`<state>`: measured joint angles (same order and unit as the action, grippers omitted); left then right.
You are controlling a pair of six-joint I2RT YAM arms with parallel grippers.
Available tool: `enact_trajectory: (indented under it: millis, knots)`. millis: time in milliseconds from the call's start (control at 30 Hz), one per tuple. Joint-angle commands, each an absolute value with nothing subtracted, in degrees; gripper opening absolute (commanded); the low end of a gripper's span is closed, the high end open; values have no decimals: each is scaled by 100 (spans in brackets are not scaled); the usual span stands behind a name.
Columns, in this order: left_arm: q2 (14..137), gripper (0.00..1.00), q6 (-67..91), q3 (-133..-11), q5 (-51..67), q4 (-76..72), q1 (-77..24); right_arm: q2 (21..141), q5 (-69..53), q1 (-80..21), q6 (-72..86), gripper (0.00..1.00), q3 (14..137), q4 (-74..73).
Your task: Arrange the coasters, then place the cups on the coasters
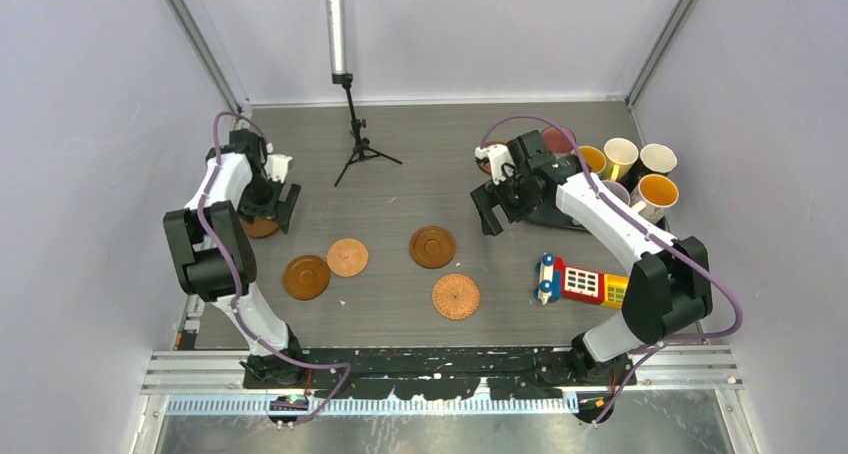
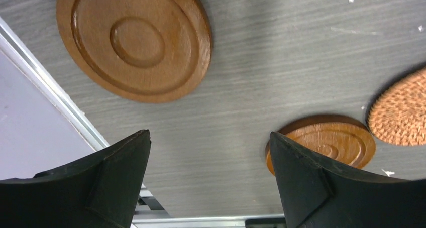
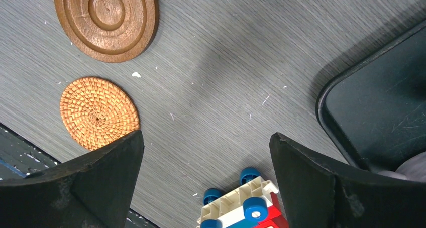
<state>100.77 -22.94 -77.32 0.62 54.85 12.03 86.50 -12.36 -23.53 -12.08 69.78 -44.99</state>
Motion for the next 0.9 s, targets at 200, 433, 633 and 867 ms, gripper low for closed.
enact_trajectory:
  millis: [200, 433, 633, 867]
  knots:
    - [10900, 83, -2253, -8308, 153, 4905, 1243, 8913, -1351, -2363, -1034, 100, 7248, -4324]
    - [11306, 72, -2232, -8414, -166, 4718, 1239, 8944, -1336, -2318, -1037, 100, 7207, -4331]
    - [11631, 65, -2283, -8555, -417, 4537, 1239, 9028, -1307, -2300, -1028, 100, 7232, -4333]
    - [11959, 58, -2347, -8998, -147, 4612, 1239, 9080, -1292, -2285, -994, 100, 7253, -4333]
